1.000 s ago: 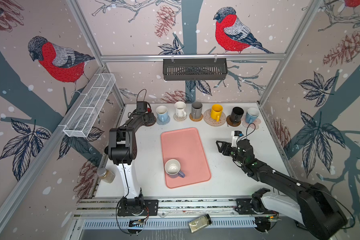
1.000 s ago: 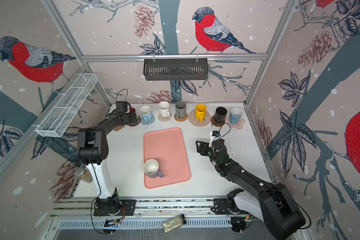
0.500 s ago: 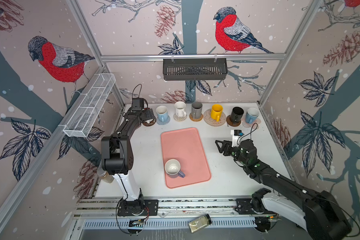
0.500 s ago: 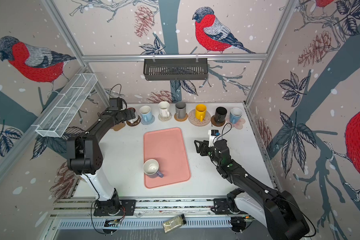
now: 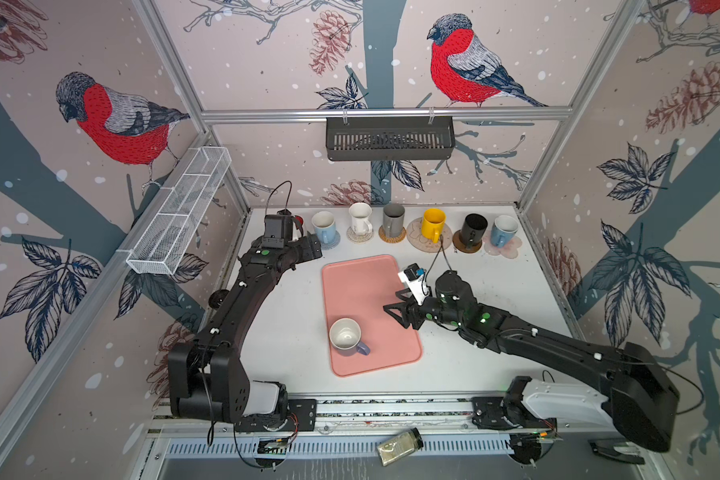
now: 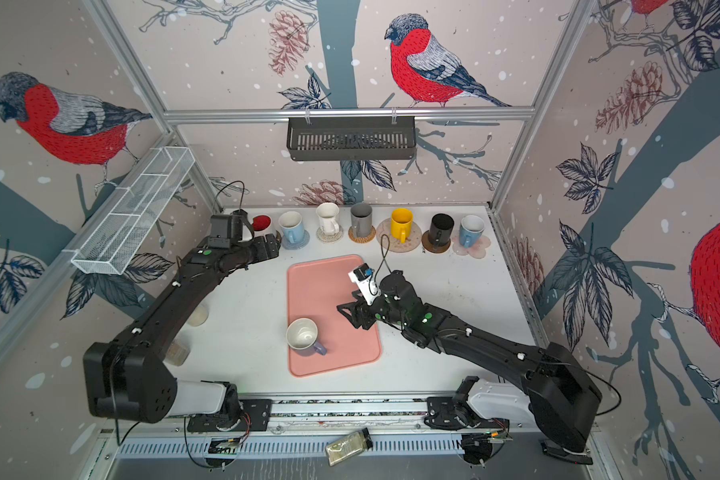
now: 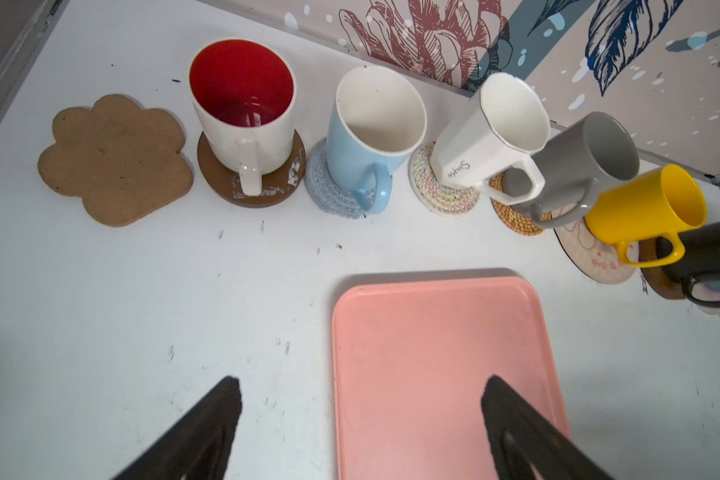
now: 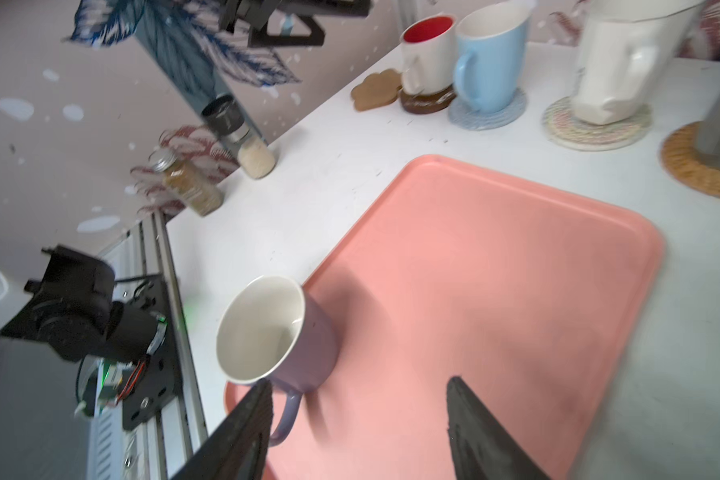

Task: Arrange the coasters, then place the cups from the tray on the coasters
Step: 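Open the left gripper and raise it while the right gripper reaches to the lavender mug, then close the right gripper on the lavender mug's handle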

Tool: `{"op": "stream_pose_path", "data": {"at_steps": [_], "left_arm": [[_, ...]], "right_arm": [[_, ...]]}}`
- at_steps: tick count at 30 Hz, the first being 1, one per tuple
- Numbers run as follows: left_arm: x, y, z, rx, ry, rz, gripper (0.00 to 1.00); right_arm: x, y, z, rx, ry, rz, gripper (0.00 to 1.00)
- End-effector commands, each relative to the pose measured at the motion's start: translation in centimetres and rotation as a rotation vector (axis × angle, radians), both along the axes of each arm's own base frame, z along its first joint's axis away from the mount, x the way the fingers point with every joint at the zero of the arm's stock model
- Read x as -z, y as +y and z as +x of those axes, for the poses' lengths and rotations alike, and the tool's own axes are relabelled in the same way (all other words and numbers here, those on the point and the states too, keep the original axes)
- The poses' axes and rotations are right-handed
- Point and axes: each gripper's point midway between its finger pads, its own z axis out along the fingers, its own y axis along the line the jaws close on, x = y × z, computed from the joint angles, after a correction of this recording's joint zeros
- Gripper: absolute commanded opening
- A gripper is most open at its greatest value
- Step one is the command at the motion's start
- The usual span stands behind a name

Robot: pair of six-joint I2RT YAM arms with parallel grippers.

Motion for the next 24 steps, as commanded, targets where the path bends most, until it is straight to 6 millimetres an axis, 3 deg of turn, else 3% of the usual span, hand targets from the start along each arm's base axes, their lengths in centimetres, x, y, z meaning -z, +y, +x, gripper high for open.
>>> {"op": "stream_pose_path", "data": {"at_steps": [1, 6, 12, 24], "left_arm": [[-0.8, -0.9, -1.5, 0.038, -0.034, -0.053, 0.88], [-1.2, -1.1, -3.5, 0.051, -0.049, -0.073, 0.87], [1.8, -1.4, -6.1, 0.052, -0.022, -0.124, 0.86], [2.1, -1.3, -7.3, 0.065, -0.078, -0.127, 0.86]], "right_arm": [[1.6, 0.8, -2.2, -0.097, -0.014, -0.082, 0.66], [4.6, 2.5, -3.8, -0.155, -0.004, -0.160, 0.64], [7.0, 4.6, -4.6, -0.167, 0.000, -0.211, 0.62], [10.0, 7.8, -6.0, -0.228, 0.008, -0.307, 0.52]]}}
